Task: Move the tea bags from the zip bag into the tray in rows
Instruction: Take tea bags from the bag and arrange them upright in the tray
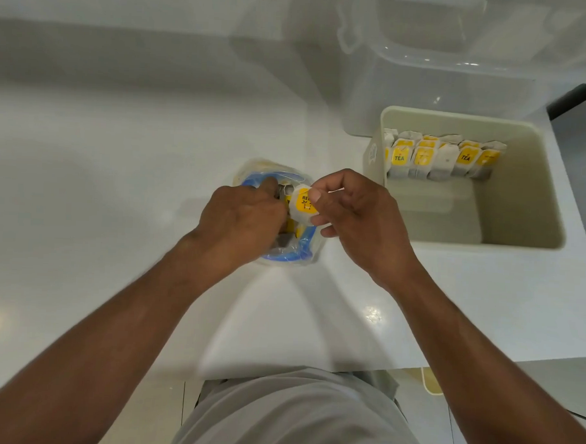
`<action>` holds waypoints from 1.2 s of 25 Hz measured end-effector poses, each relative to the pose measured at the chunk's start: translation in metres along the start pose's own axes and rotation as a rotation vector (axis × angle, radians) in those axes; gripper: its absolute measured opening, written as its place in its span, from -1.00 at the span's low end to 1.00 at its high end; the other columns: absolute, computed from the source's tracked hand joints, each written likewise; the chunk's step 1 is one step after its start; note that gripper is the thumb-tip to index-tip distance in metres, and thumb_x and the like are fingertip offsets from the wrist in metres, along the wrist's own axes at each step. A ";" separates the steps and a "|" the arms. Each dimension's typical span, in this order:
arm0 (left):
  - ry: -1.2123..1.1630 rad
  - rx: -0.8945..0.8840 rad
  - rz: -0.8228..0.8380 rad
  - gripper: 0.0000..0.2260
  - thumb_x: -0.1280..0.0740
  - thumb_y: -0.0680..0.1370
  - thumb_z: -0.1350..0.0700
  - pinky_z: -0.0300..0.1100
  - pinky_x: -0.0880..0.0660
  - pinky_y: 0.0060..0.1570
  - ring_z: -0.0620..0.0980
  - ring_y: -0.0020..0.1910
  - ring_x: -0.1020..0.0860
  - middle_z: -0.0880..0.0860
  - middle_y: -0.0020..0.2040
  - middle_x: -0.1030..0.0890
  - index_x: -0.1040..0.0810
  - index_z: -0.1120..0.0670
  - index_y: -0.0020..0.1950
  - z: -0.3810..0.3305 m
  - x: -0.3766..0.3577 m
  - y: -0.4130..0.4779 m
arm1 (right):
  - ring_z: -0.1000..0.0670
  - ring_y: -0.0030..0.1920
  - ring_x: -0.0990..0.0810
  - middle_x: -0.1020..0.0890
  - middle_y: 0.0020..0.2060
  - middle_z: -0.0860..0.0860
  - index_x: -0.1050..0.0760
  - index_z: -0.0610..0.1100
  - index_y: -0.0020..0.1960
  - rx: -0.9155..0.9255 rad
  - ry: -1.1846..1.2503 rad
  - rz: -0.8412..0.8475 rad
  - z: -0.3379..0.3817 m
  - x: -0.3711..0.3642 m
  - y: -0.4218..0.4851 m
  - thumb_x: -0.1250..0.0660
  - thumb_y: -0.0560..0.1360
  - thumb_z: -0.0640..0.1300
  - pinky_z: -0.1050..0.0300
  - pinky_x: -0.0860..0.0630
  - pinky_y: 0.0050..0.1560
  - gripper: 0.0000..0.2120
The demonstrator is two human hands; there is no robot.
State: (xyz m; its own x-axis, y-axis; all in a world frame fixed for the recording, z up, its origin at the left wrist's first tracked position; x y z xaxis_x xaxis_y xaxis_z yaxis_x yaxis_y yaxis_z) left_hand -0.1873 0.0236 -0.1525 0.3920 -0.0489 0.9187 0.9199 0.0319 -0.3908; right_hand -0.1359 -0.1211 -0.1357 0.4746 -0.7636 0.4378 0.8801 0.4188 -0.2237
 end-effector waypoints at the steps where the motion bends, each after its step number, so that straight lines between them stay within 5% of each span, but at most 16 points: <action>1: -0.029 0.011 -0.003 -0.58 -0.22 0.61 -0.20 -0.13 -0.30 -0.21 0.11 0.02 -0.57 0.04 0.22 -0.50 -0.48 0.06 0.31 -0.001 -0.002 0.000 | 0.09 -0.19 -0.70 -0.70 -0.24 0.09 -0.57 -0.03 -0.05 0.000 -0.009 0.007 0.000 -0.001 0.000 -0.33 0.57 -0.02 -0.13 -0.63 -0.06 -0.90; 7: -0.395 0.079 -0.084 -0.89 -0.35 0.50 -0.10 -0.16 -0.37 -0.18 0.02 -0.10 -0.53 -0.15 -0.03 -0.56 -0.51 -0.13 -0.04 0.021 0.016 -0.008 | 0.12 -0.20 -0.70 -0.69 -0.25 0.08 -0.55 -0.05 -0.08 0.007 0.043 -0.053 0.005 0.009 -0.004 -0.33 0.57 -0.08 -0.04 -0.65 -0.07 -0.92; 13: -1.224 0.087 -0.008 -0.92 -0.41 0.55 0.15 -0.21 -0.53 -0.27 -0.08 -0.32 -0.63 -0.05 -0.28 -0.66 -0.58 -0.01 0.00 0.033 0.018 -0.007 | 0.13 -0.20 -0.69 -0.69 -0.26 0.12 -0.55 -0.02 -0.06 0.037 -0.070 -0.032 0.008 0.004 0.001 -0.32 0.57 -0.03 -0.11 -0.62 -0.06 -0.91; 16: -1.425 0.133 0.081 -0.90 -0.38 0.58 0.17 -0.34 -0.47 -0.29 -0.10 -0.18 -0.68 0.03 -0.15 -0.73 -0.68 0.07 0.05 0.034 0.013 -0.008 | 0.10 -0.18 -0.68 -0.70 -0.24 0.09 -0.58 0.02 0.00 0.030 -0.102 -0.018 0.005 0.005 0.002 -0.38 0.53 -0.01 -0.07 -0.61 -0.04 -0.92; 20: -1.471 0.022 0.136 -0.71 -0.41 0.51 0.34 -0.25 -0.58 -0.06 0.01 0.05 -0.69 0.07 0.01 -0.73 -0.68 0.05 0.16 0.039 0.013 -0.012 | 0.10 -0.20 -0.66 -0.69 -0.26 0.11 -0.61 0.05 -0.01 0.015 -0.135 -0.020 0.001 0.010 0.004 -0.41 0.50 0.01 -0.04 -0.62 -0.07 -0.91; 23: -1.352 0.031 0.039 -0.85 -0.49 0.48 0.23 -0.19 -0.60 -0.06 0.05 -0.16 -0.68 0.04 -0.14 -0.72 -0.73 0.03 0.01 0.042 0.014 -0.012 | 0.23 -0.26 -0.59 -0.66 -0.29 0.18 -0.62 0.04 -0.03 0.040 -0.162 -0.094 0.005 0.018 0.004 -0.41 0.51 -0.01 0.31 -0.49 -0.22 -0.94; 25: -1.253 0.080 -0.082 -0.99 -0.51 0.48 0.06 -0.25 -0.54 -0.14 -0.16 -0.29 -0.59 -0.05 -0.25 -0.67 -0.73 -0.05 -0.12 0.045 0.015 -0.011 | 0.26 -0.25 -0.58 -0.66 -0.26 0.18 -0.62 0.03 -0.03 0.053 -0.186 -0.111 0.009 0.022 0.003 -0.41 0.52 -0.01 0.43 -0.41 -0.28 -0.94; 30: -1.120 0.155 -0.282 -0.90 -0.47 0.51 -0.02 -0.36 -0.39 -0.30 -0.27 -0.38 -0.52 -0.19 -0.30 -0.62 -0.68 -0.04 -0.18 0.050 0.019 -0.009 | 0.00 -0.20 -0.65 -0.70 -0.21 -0.04 -0.61 -0.07 -0.05 -0.025 0.053 0.259 0.018 0.013 -0.005 -0.45 0.49 -0.12 -0.02 -0.60 -0.09 -0.94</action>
State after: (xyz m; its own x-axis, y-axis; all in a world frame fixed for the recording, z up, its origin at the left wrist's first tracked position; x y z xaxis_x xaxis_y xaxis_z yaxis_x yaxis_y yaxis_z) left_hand -0.1884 0.0720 -0.1289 -0.1259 0.8326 0.5394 0.9317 0.2859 -0.2239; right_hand -0.1342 -0.1237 -0.1131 0.6831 -0.6578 0.3171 0.7292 0.5913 -0.3443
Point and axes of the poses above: each hand's wrist, its own y-axis towards the middle knuckle, its own x-axis out of the back of the hand, z = x × y, the point moved 4 cm from there along y, towards the middle knuckle
